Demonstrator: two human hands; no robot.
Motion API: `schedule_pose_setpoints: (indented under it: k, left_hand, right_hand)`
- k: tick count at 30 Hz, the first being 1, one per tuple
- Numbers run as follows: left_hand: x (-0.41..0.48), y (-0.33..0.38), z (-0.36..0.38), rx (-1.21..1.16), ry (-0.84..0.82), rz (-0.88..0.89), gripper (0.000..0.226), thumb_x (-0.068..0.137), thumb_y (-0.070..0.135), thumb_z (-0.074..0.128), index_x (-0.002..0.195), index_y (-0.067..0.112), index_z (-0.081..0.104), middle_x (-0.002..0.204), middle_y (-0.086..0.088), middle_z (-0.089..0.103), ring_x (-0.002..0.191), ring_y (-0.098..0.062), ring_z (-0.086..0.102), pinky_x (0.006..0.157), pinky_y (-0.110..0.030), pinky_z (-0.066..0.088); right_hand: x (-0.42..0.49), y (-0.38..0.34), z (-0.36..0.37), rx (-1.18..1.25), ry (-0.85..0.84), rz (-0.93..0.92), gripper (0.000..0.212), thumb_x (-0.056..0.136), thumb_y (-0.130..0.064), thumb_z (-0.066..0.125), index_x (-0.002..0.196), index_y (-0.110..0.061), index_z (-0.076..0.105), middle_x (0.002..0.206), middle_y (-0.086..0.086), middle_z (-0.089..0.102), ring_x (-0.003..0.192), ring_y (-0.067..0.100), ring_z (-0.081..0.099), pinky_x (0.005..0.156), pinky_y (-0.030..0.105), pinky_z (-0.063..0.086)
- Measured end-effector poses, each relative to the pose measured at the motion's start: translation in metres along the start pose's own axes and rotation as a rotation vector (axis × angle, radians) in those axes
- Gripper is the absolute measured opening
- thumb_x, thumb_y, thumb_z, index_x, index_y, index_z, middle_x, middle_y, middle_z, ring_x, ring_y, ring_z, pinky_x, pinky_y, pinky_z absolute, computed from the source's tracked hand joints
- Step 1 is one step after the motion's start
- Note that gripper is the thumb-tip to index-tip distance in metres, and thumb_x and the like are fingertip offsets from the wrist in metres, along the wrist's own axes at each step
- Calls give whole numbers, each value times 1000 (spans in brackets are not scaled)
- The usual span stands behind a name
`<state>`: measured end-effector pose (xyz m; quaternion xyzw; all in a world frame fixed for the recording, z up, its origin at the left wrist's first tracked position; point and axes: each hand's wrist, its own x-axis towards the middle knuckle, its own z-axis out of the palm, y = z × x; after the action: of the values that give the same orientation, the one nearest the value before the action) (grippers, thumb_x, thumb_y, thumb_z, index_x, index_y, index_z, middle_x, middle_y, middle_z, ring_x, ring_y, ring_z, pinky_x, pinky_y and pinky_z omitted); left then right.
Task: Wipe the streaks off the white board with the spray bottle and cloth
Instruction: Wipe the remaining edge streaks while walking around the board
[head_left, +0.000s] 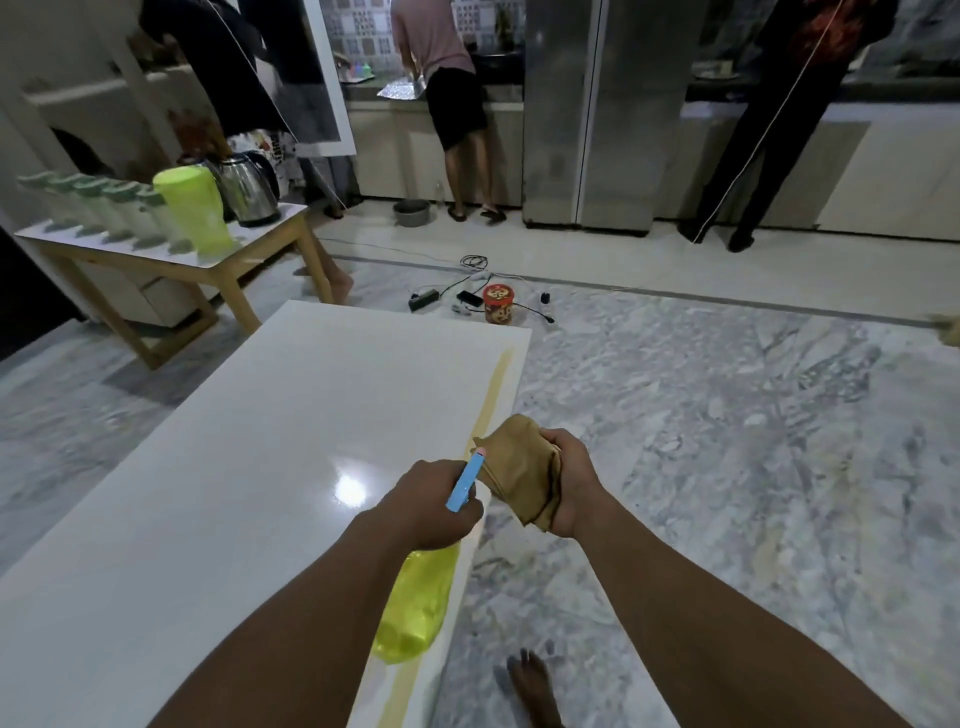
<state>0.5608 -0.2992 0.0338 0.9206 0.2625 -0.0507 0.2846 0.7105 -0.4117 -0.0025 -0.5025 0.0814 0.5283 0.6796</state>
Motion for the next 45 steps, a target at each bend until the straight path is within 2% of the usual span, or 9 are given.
schedule_pose_setpoints:
  k: [3,6,10,12,17,21,24,31,45]
  left_hand:
    - [74,-5,-13,-37,36,-30,9,90,23,63,86,16,60,87,-8,70,81,-30,68,75,-41,56]
    - [155,-7,-28,-19,32,-63,15,92,23,63,97,9,63,90,-10,71,83,-31,67,71,-36,52]
    - [238,-9,-51,-39,50,-61,16,93,21,62,99,7,62,88,-12,71,80,-33,67,74,-41,54]
    - [265,-14,-58,-67,72,-75,14,92,20,62,100,8,62,86,-11,70,79,-32,67,75,-43,55]
    - [312,-36,-59,-68,84,-75,15,93,21,63,100,8,62,84,-11,69,74,-30,66,73,-45,55]
    - [329,-59,-56,-63,96,-99,15,92,22,63,97,8,61,85,-10,68,73,-30,64,72,-47,55]
    - [330,-70,-54,-75,99,-116,16,92,23,63,98,9,62,85,-10,69,73,-30,64,73,-47,55]
    - [333,-82,-51,-128,149,-104,14,92,22,64,97,9,64,78,-9,67,67,-28,62,70,-46,55]
    - [280,-92,-44,-167,244,-125,31,84,35,54,100,11,65,81,-7,69,68,-27,63,71,-49,56]
  right_hand:
    - [79,-48,7,24,7,16,56,100,-43,39,109,2,73,102,19,75,83,29,73,78,37,56]
    - [160,-96,8,16,35,30,44,97,-38,47,93,-3,73,101,17,69,99,34,65,105,48,50]
    - [247,-158,12,-112,234,-90,43,96,-31,47,61,-12,61,70,15,56,55,33,53,88,44,53]
    - [285,-183,20,-296,394,-172,37,96,-48,39,73,-26,57,75,8,56,53,26,50,77,44,50]
    - [378,-200,31,-804,539,-417,50,103,-36,32,153,-31,37,145,5,52,127,29,52,105,44,43]
    - [431,-173,40,-1281,456,-377,48,105,-31,33,153,-25,36,161,15,22,147,37,22,116,49,31]
    - [440,-160,37,-1496,600,-388,42,102,-38,38,142,-32,45,155,19,25,137,41,28,103,51,42]
    - [471,-155,11,-1577,571,-672,48,97,-30,45,143,-20,51,159,18,33,150,39,20,120,53,24]
    - [422,-75,17,-1738,596,-642,58,104,-38,29,159,-22,22,167,17,13,154,40,2,123,56,6]
